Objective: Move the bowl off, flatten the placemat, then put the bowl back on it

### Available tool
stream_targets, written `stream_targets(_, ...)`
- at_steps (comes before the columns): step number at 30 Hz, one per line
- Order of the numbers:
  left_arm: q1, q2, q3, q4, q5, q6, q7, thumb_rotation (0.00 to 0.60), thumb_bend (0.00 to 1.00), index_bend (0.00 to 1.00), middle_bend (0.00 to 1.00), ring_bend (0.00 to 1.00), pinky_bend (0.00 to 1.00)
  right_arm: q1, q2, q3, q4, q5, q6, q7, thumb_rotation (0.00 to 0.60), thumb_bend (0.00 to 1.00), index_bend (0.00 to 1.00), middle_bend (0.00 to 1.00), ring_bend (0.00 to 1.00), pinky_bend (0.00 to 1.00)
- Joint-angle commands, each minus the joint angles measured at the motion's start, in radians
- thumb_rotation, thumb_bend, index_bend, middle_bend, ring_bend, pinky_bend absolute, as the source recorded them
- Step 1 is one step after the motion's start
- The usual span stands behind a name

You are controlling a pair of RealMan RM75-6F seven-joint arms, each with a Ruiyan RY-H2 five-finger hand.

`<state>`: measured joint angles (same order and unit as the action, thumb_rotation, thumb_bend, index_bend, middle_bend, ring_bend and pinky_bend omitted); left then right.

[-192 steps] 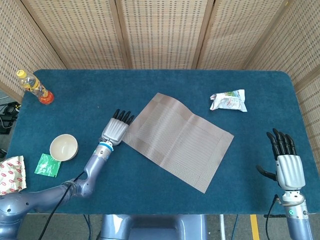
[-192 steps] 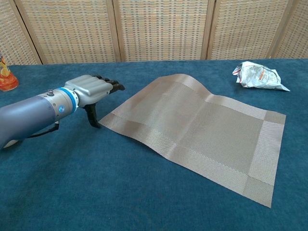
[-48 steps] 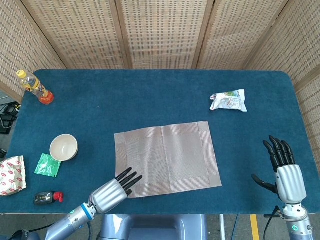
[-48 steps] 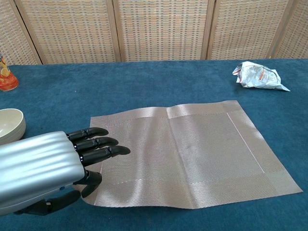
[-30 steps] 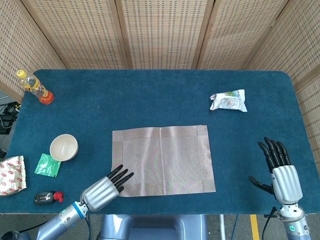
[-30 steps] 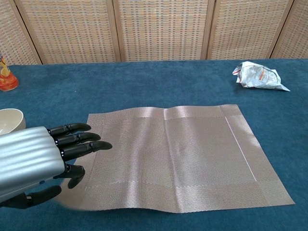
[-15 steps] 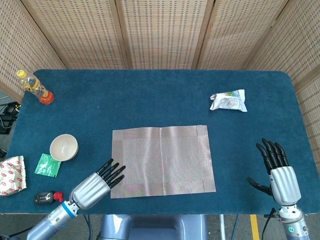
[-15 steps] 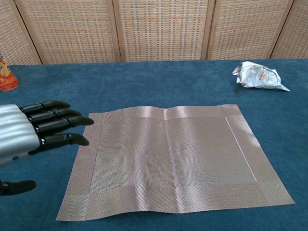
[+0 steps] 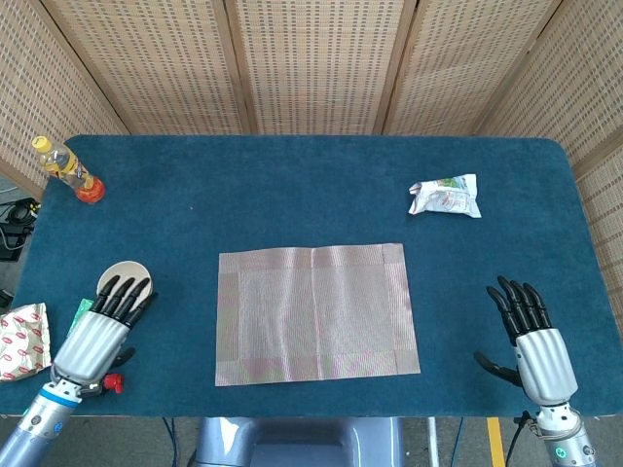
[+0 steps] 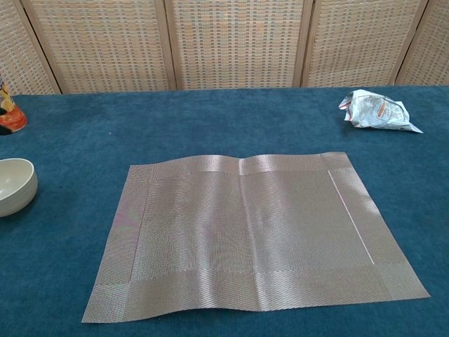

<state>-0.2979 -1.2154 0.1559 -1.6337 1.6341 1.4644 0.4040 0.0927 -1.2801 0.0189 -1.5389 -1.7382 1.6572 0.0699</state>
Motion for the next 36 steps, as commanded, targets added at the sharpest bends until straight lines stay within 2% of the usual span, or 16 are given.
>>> stream_targets(1,0.027,-0.017,-0.039,0.081,-0.082,-0.004,-0.044,0.600,0.09,0.15,0.00,0.00,0.00,0.001,0.001,-0.005,-0.004,-0.003,-0.007,-0.001,0.600,0.14,0.01,0.00,0.00,0.00)
stream_targets(7,0.027,-0.059,-0.079,0.209,-0.182,-0.088,-0.119,0.600,0.09,0.23,0.00,0.00,0.00,-0.001,0.008,-0.011,-0.014,-0.017,0.000,0.002,0.600,0.14,0.01,0.00,0.00,0.00)
stream_targets(14,0.025,-0.103,-0.100,0.296,-0.231,-0.158,-0.162,0.600,0.10,0.33,0.00,0.00,0.00,-0.002,0.013,-0.012,-0.014,-0.024,0.006,0.014,0.600,0.14,0.01,0.00,0.00,0.00)
stream_targets(18,0.017,-0.137,-0.114,0.350,-0.249,-0.199,-0.182,0.600,0.11,0.35,0.00,0.00,0.00,-0.002,0.013,-0.012,-0.014,-0.024,0.008,0.018,0.600,0.14,0.01,0.00,0.00,0.00)
stream_targets(27,-0.016,-0.199,-0.149,0.410,-0.262,-0.254,-0.186,0.600,0.11,0.37,0.00,0.00,0.00,-0.002,0.010,-0.012,-0.012,-0.021,0.002,0.017,0.600,0.14,0.01,0.00,0.00,0.00)
stream_targets(36,-0.039,-0.250,-0.165,0.441,-0.270,-0.293,-0.155,0.600,0.19,0.45,0.00,0.00,0.00,-0.001,0.010,-0.013,-0.011,-0.020,-0.002,0.018,0.600,0.14,0.01,0.00,0.00,0.00)
